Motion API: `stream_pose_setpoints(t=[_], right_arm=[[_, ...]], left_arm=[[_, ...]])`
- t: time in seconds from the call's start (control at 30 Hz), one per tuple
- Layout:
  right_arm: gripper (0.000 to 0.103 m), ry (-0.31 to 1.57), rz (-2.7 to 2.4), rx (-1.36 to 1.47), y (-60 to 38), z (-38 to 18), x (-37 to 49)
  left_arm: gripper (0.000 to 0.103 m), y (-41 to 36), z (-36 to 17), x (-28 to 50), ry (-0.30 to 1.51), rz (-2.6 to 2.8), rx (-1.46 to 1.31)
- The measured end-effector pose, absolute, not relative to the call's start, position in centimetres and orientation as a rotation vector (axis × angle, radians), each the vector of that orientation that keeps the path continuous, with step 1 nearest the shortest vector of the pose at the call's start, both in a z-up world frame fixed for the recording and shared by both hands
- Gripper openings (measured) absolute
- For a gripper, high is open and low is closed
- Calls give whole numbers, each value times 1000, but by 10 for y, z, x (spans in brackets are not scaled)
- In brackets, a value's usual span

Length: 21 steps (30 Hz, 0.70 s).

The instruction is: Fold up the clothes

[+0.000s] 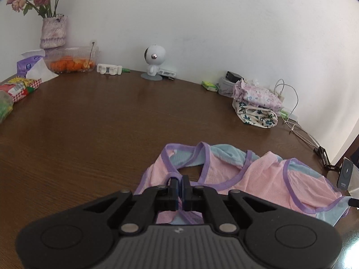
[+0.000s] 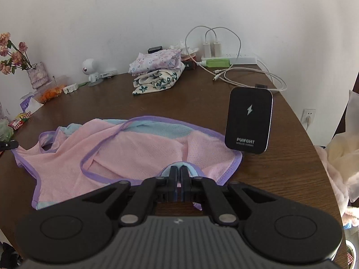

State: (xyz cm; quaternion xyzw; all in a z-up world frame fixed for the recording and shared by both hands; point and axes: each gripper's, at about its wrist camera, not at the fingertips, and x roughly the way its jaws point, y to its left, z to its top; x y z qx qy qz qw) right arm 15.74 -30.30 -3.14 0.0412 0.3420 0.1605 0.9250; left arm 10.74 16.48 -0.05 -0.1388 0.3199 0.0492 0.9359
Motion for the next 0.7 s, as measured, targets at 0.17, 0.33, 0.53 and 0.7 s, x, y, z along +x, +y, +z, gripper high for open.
stream_pose_setpoints(t=[0.17, 0.33, 0.53, 0.7], right_arm=[[5, 727, 310, 108, -304, -45, 143], [57, 687, 246, 76, -307, -32, 130], [63, 616, 358, 4, -267, -4, 124], [65, 663, 649, -73, -182, -11, 127]], left_arm=[[4, 169, -13, 97, 692, 115, -294], [49, 176, -2, 92, 687, 137, -291], [69, 177, 20, 92, 632, 157, -181], [69, 172, 16, 98, 661, 98, -70]])
